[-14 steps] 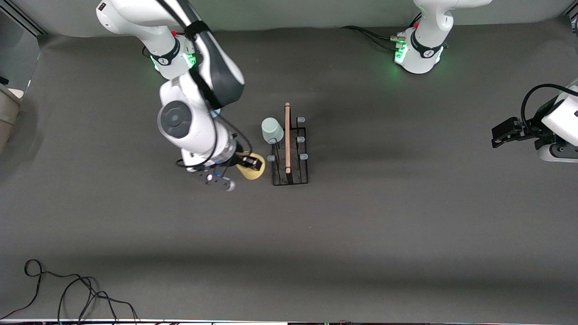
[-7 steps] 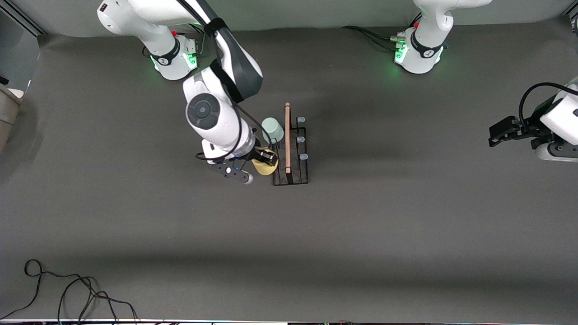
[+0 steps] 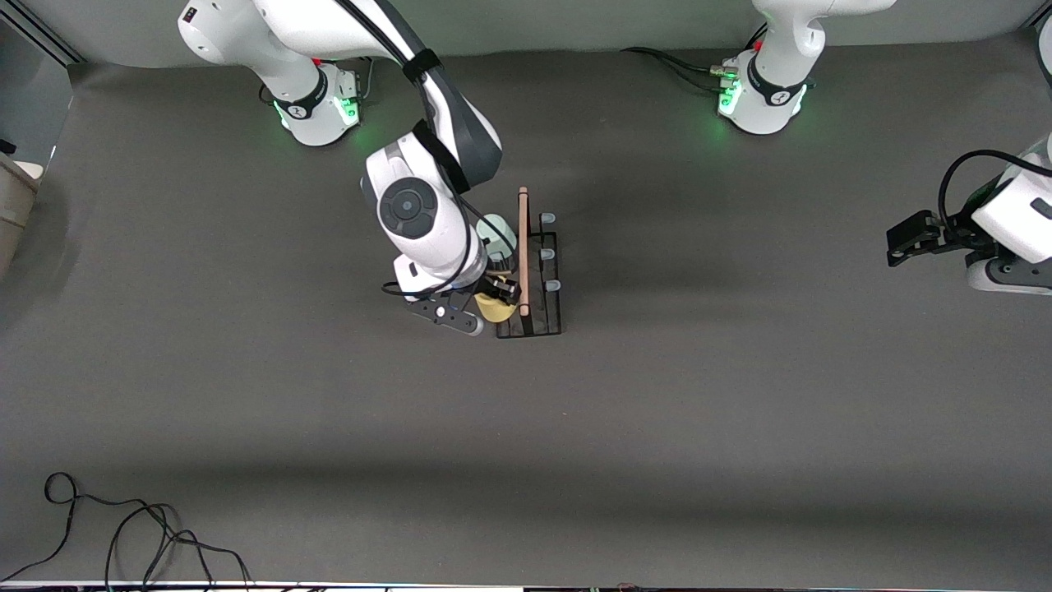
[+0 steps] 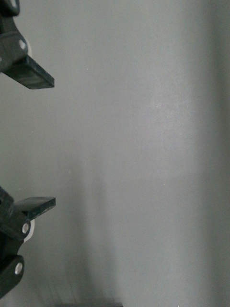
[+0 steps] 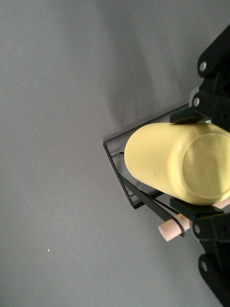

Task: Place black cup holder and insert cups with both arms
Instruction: 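Carry the yellow cup to the holder and slide it onto a peg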

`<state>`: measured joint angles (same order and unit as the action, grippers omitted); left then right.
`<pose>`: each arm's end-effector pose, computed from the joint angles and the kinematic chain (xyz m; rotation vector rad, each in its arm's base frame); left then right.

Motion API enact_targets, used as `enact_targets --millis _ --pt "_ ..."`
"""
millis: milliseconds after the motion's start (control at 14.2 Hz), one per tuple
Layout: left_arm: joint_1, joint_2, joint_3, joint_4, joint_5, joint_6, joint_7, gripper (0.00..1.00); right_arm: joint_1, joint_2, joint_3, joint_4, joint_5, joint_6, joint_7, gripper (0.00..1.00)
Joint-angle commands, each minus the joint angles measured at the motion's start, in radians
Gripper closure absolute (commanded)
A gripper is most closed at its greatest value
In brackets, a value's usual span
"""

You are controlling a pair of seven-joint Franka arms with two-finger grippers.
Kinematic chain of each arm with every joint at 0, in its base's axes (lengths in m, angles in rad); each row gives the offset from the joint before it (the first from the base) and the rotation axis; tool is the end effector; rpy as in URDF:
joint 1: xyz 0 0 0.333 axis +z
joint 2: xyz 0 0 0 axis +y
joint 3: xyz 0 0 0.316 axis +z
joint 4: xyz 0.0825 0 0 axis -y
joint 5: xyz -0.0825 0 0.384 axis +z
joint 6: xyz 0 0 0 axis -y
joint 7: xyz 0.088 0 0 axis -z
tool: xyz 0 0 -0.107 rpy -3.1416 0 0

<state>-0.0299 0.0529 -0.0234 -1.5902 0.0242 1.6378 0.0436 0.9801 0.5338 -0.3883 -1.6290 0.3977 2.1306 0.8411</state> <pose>0.5748 -0.0279 0.5913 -3.1149 0.1536 0.0081 0.5375 0.4223 0.3297 -2.9558 0.6131 0.1229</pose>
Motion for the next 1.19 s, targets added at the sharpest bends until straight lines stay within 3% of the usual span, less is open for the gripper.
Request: enact_targets --millis 0,70,281,562,703,1125 --pt "-0.013 -0.015 0.005 -0.010 0.020 -0.015 -0.001 0.00 0.018 0.024 -0.014 -0.002 0.020 0.029 0.016 0.54" --pt "-0.013 -0.015 0.005 -0.010 0.020 -0.015 -0.001 0.00 0.017 0.029 -0.014 -0.002 0.020 0.031 0.016 0.19" --pt "-0.013 -0.015 0.007 -0.010 0.020 -0.024 -0.002 0.00 0.017 0.035 -0.014 0.000 0.020 0.040 0.016 0.03" --pt "-0.010 -0.015 0.007 -0.008 0.020 -0.021 -0.001 0.00 -0.003 -0.001 -0.024 0.003 0.007 0.006 -0.007 0.00" --pt "-0.010 -0.015 0.007 -0.008 0.020 -0.018 -0.002 0.00 -0.021 -0.046 -0.059 0.014 -0.002 -0.090 -0.054 0.00" --pt "-0.013 -0.015 0.008 -0.002 0.020 -0.021 -0.008 0.00 -0.020 -0.211 -0.312 0.024 -0.002 -0.414 -0.368 0.00"
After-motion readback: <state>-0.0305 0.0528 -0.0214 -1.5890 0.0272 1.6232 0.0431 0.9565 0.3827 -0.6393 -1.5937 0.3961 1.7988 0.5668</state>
